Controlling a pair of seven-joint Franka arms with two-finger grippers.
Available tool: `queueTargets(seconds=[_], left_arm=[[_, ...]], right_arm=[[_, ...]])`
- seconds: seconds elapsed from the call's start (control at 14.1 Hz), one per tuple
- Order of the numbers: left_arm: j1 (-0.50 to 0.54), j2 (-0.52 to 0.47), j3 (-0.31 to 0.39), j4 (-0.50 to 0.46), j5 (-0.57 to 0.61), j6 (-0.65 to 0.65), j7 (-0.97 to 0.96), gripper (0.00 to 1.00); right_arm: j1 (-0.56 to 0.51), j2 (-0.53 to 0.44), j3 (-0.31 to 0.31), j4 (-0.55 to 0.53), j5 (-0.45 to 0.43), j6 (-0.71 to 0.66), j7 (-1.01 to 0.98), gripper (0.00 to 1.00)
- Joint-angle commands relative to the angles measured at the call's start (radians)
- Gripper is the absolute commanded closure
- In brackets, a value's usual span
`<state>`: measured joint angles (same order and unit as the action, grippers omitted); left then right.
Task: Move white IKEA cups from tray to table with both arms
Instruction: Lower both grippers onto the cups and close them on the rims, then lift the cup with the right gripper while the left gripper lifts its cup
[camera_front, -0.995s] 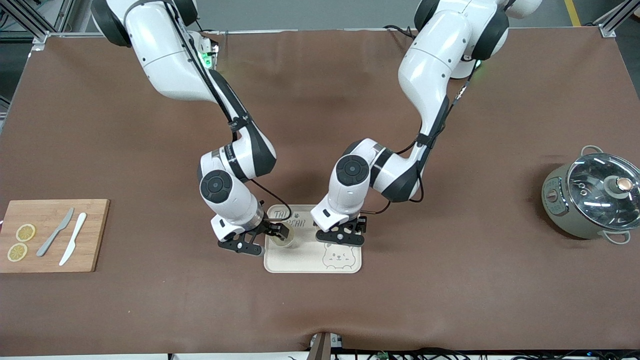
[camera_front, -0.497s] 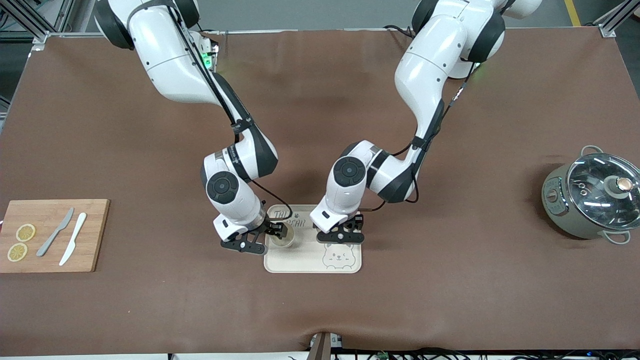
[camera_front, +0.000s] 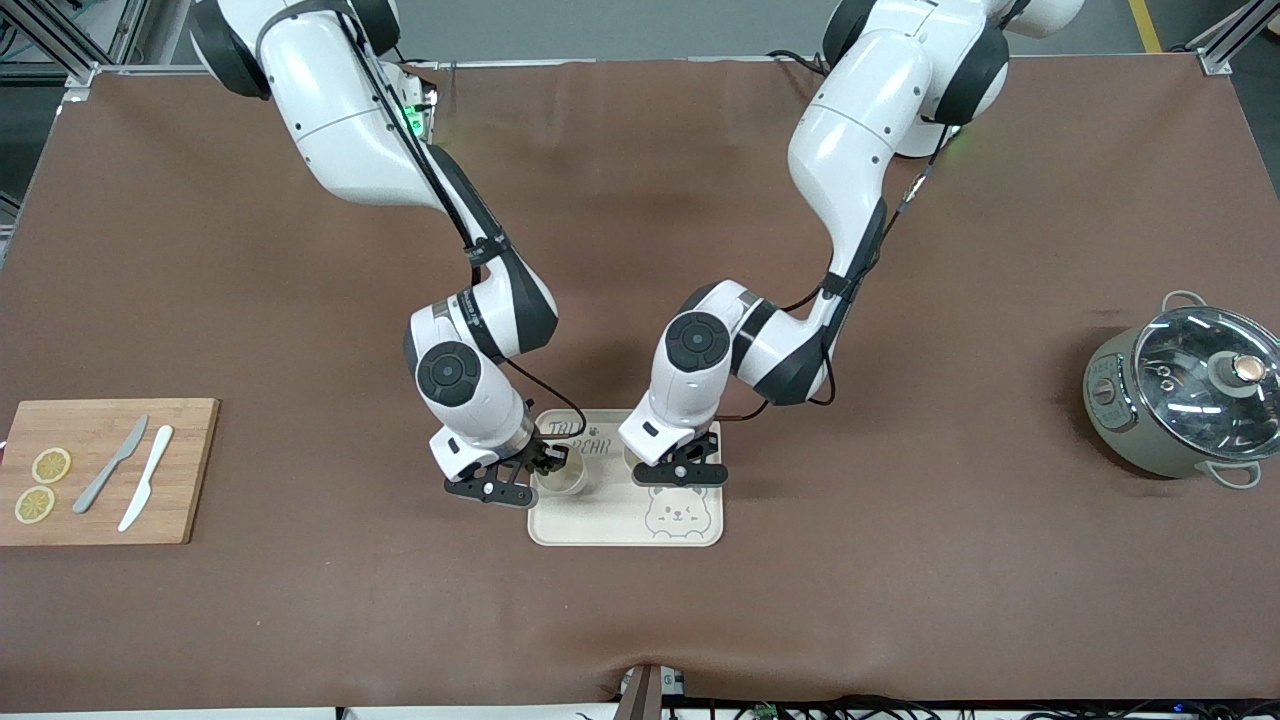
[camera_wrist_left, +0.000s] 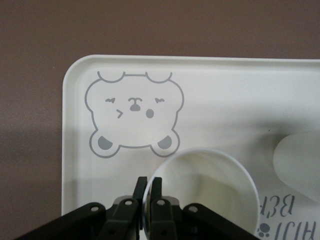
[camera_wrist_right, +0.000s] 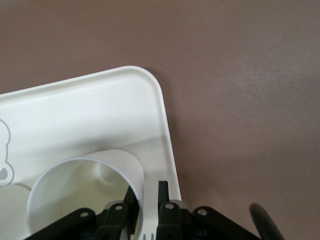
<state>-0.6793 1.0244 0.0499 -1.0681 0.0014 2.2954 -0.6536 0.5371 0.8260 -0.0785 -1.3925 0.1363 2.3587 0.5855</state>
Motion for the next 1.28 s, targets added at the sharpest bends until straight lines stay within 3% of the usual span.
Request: queueTargets(seconds=[0.0,0.14,0.36,0.5,0.71,0.99,1.21], left_arm=[[-0.002,0.000,0.013,0.013,-0.024,0.004,-0.009,1.00],[0.001,-0.027,0.013,0.008,-0.026,-0.007,-0.011,1.00],[0.006,-0.101,0.013,-0.022,-0.021,-0.155,0.002,1.00],[0.017,-0.179,0.013,-0.100,-0.020,-0.203,0.012,1.00],[0.040,-0.384,0.013,-0.357,-0.018,-0.171,0.075,1.00],[0.095,-0.731,0.012,-0.853,-0.020,0.080,0.202,1.00],[0.145,-0.918,0.012,-1.070,-0.020,0.093,0.322,1.00]], right_arm=[[0.014,0.001,-0.010,0.007,-0.014,-0.007,0.028,1.00],[0.001,-0.007,-0.010,0.016,-0.007,-0.022,0.023,1.00],[-0.034,-0.011,-0.010,0.075,-0.007,-0.101,0.022,1.00],[-0.071,-0.016,-0.012,0.101,-0.010,-0.134,0.013,1.00],[-0.129,-0.016,-0.009,0.145,-0.009,-0.174,-0.059,1.00],[-0.221,-0.027,-0.009,0.159,-0.010,-0.200,-0.253,1.00],[-0.320,-0.019,-0.010,0.159,-0.009,-0.199,-0.444,1.00]])
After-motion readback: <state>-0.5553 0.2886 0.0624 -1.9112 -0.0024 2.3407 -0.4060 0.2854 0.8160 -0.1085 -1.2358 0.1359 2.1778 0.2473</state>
